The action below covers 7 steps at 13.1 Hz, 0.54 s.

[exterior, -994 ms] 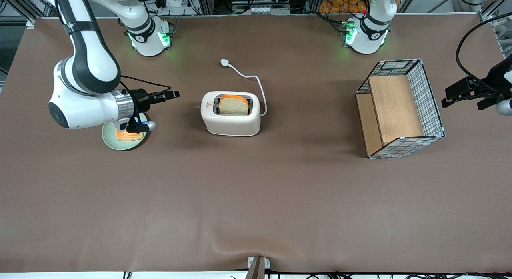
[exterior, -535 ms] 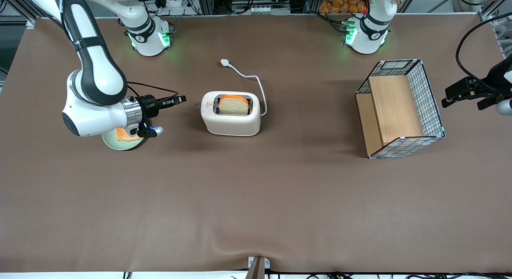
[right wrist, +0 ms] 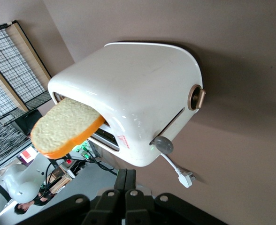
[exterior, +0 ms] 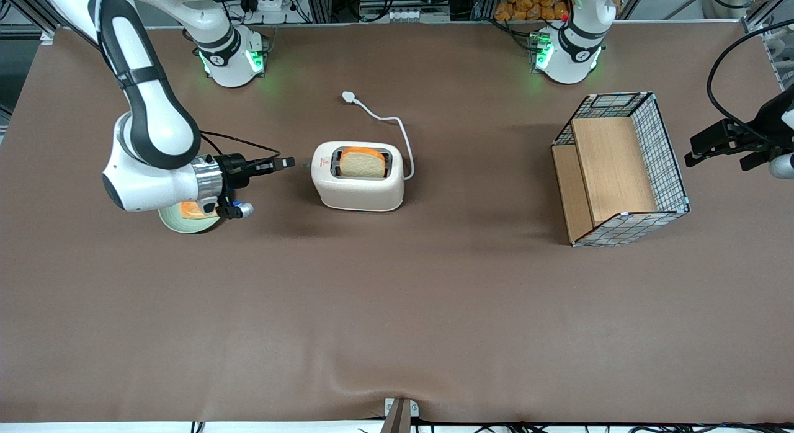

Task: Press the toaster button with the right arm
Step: 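Move the right gripper toward the toaster's lever on its side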

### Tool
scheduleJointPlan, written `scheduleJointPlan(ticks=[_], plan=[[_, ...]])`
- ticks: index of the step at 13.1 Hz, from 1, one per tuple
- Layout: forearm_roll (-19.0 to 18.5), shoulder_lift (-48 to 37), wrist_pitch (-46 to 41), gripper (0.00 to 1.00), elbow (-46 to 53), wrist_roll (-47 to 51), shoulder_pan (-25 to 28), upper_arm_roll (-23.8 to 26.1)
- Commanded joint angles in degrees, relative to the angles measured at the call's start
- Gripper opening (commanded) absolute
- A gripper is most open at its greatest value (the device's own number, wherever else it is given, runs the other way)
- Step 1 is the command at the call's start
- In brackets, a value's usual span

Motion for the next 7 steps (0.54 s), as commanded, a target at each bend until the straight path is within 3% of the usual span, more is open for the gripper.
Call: scheduleJointPlan(ticks=[1, 4, 7], plan=[[2.71, -0.37, 1.14, 0.0, -2.26, -2.59, -0.29, -0.09], [6.3, -0.28, 2.2, 0.0, -5.06, -5.92, -0.2, -0.09], [7.54, 0.07, 3.08, 0.0, -6.48, -7.16, 0.06, -0.09]])
